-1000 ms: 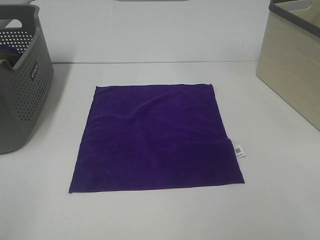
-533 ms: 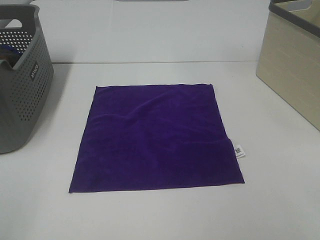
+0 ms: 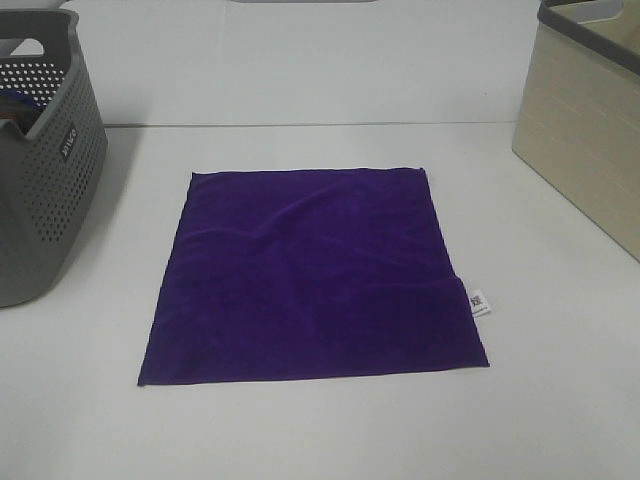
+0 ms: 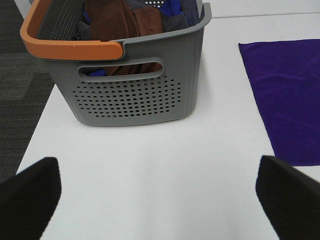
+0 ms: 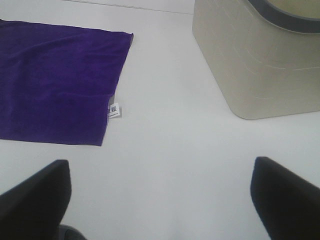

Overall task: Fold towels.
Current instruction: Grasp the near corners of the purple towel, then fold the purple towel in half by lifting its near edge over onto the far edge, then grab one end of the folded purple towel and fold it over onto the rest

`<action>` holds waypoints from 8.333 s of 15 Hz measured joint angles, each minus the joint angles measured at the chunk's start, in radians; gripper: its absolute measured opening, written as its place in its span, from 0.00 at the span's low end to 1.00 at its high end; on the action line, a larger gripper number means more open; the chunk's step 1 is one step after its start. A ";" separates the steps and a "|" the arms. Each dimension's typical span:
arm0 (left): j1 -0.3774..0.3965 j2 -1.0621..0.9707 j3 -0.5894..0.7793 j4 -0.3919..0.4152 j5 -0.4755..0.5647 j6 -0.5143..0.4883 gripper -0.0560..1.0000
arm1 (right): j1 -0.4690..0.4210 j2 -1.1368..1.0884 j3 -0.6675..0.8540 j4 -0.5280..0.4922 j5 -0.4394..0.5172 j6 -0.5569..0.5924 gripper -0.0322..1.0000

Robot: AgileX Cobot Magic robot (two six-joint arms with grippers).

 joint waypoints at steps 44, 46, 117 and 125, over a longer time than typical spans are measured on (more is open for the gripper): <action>0.000 1.391 -0.206 -0.696 -0.163 0.522 0.99 | 0.000 1.438 -0.379 0.596 -0.009 -0.512 0.95; 0.000 1.628 -0.199 -0.892 -0.217 0.756 0.99 | 0.000 1.614 -0.351 0.709 -0.053 -0.650 0.95; -0.401 2.241 -1.181 -0.400 -0.379 0.227 0.06 | 0.216 2.304 -1.328 0.435 -0.308 -0.279 0.06; -0.401 2.249 -1.208 -0.278 -0.275 0.115 0.70 | 0.216 2.309 -1.333 0.348 -0.177 -0.271 0.77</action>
